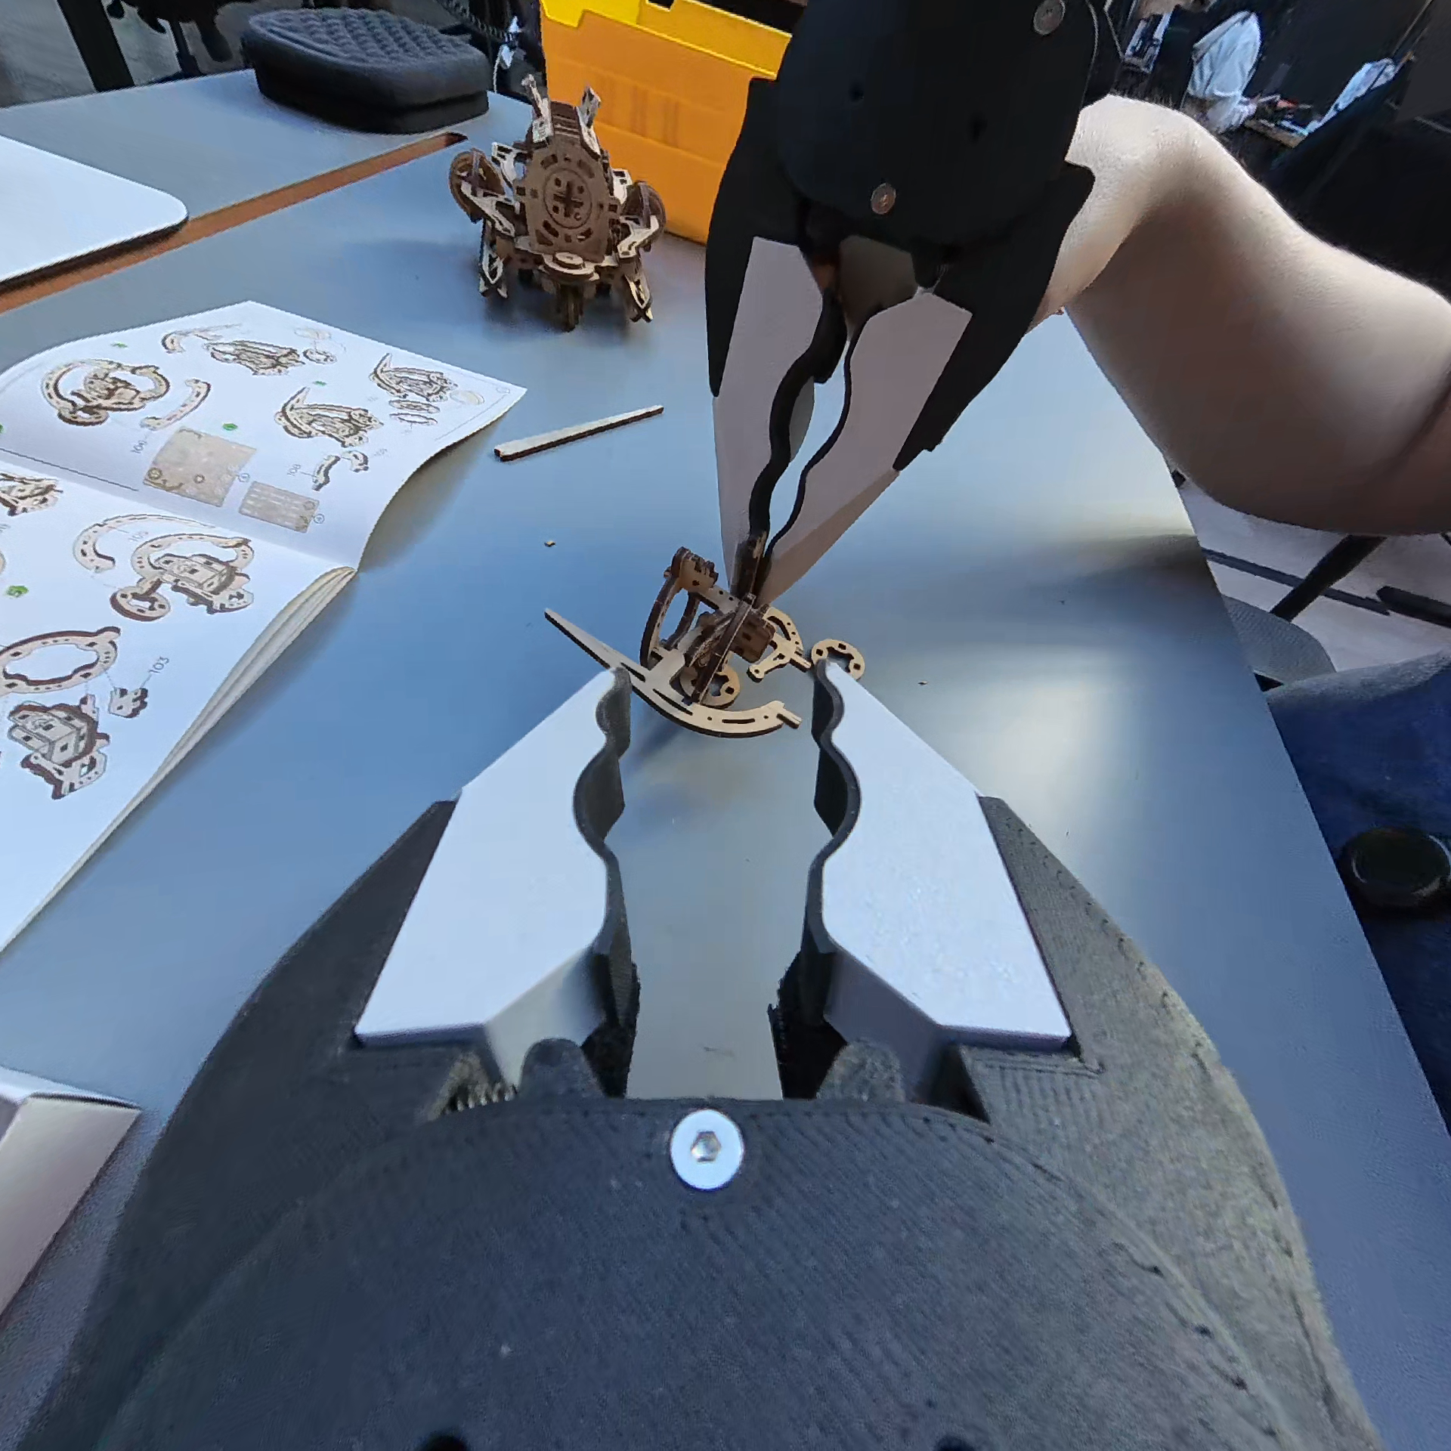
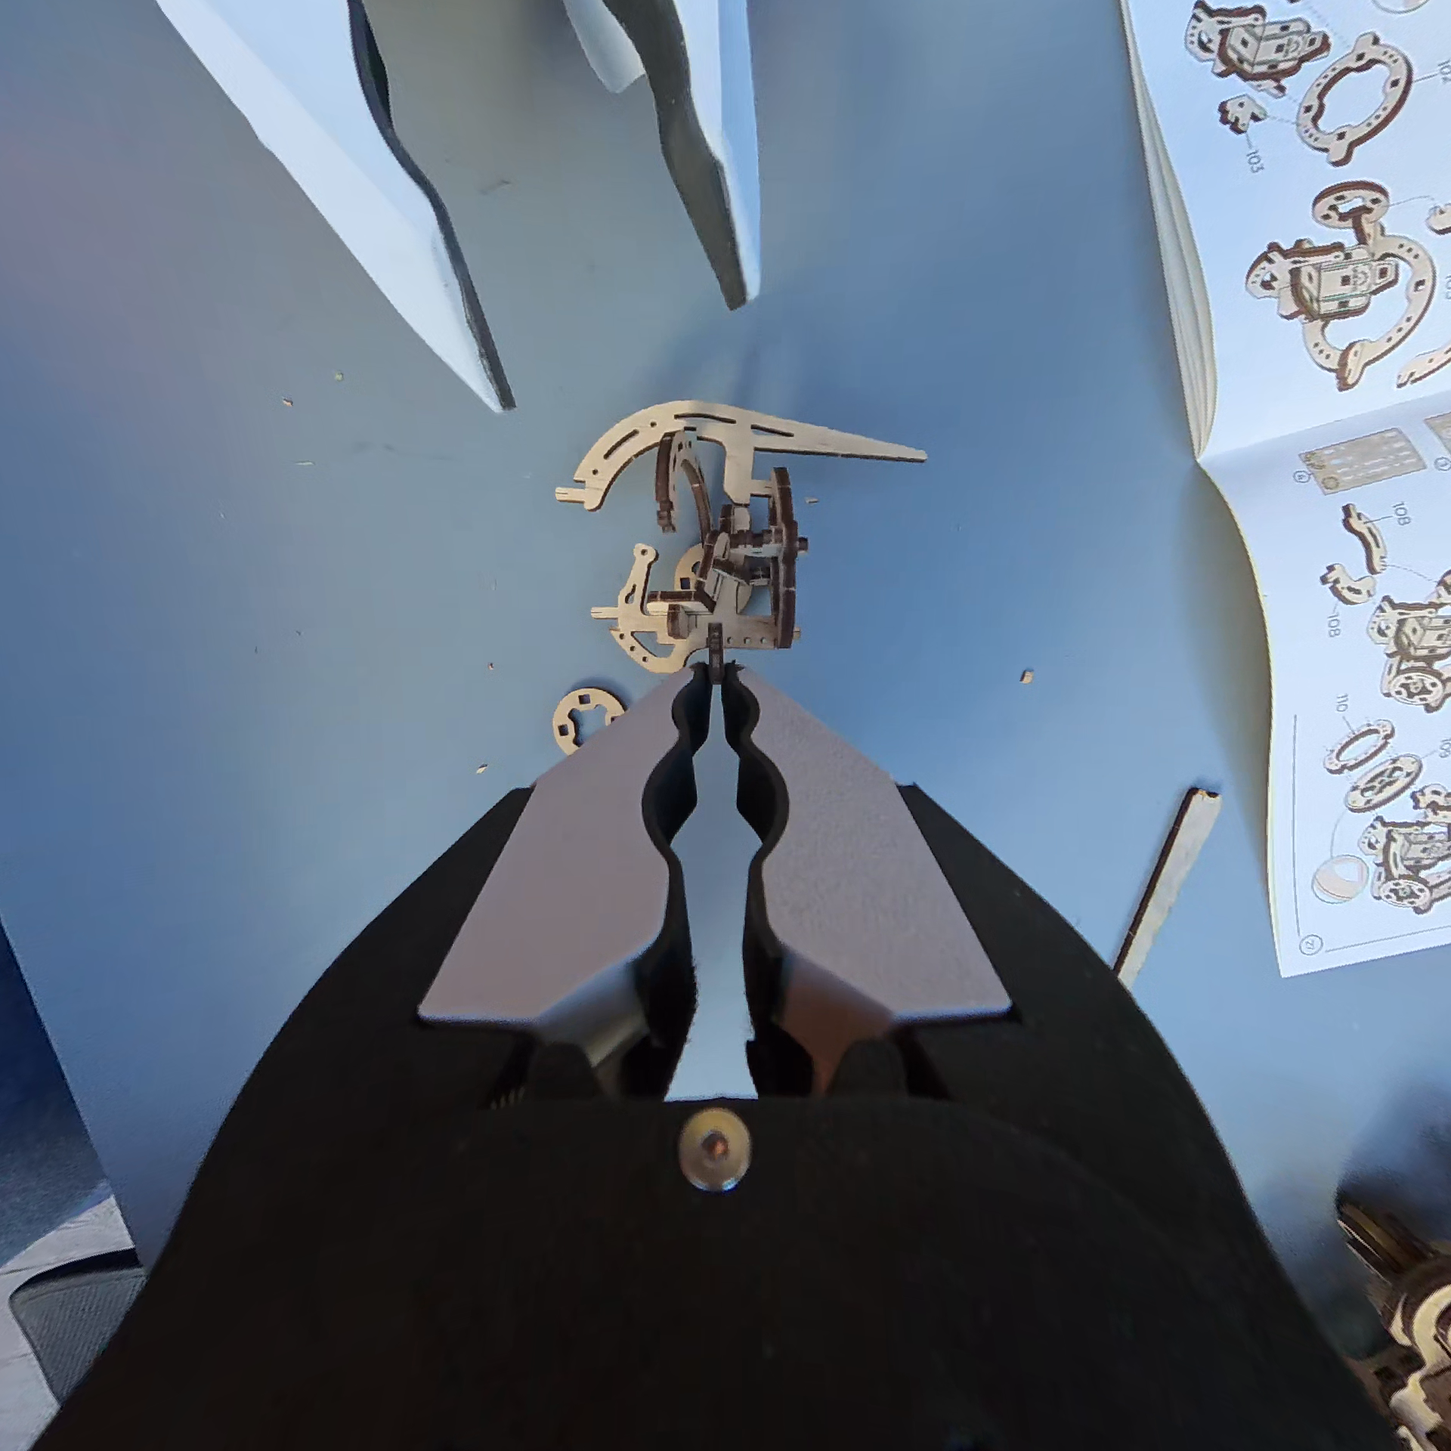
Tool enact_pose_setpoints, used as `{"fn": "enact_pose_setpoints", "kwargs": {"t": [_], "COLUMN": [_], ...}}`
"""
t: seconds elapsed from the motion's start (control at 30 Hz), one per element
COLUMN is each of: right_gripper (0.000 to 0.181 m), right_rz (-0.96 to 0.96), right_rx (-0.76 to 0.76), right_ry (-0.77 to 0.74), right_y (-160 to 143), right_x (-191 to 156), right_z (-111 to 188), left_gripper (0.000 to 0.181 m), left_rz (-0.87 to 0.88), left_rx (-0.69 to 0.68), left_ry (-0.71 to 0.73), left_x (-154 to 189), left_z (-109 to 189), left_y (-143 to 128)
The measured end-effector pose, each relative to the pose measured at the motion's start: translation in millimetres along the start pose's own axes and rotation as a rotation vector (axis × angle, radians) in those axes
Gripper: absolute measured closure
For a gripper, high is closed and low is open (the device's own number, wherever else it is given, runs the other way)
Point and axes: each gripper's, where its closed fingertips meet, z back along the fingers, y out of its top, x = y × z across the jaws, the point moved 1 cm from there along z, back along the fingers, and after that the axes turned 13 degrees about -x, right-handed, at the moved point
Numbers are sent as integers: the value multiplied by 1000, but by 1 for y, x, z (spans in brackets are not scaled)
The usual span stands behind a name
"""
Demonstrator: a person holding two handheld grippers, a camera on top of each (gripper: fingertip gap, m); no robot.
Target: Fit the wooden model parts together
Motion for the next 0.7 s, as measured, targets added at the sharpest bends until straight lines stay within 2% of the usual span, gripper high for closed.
{"fn": "enact_pose_setpoints", "kwargs": {"t": [0.03,0.37,0.7], "right_gripper": [179,179,175], "right_rz": [-1,-14,-56], "right_rx": [-1,46,176], "right_ry": [0,-29,-8], "right_y": [-1,0,12], "right_x": [0,1,3], "right_z": [0,-1,8], "left_gripper": [136,139,142], "left_rz": [1,4,36], "left_rx": [-1,-9,8], "left_ry": [6,12,2], "left_x": [0,0,-3], "left_z": [0,-1,1], "left_y": [0,-2,0]}}
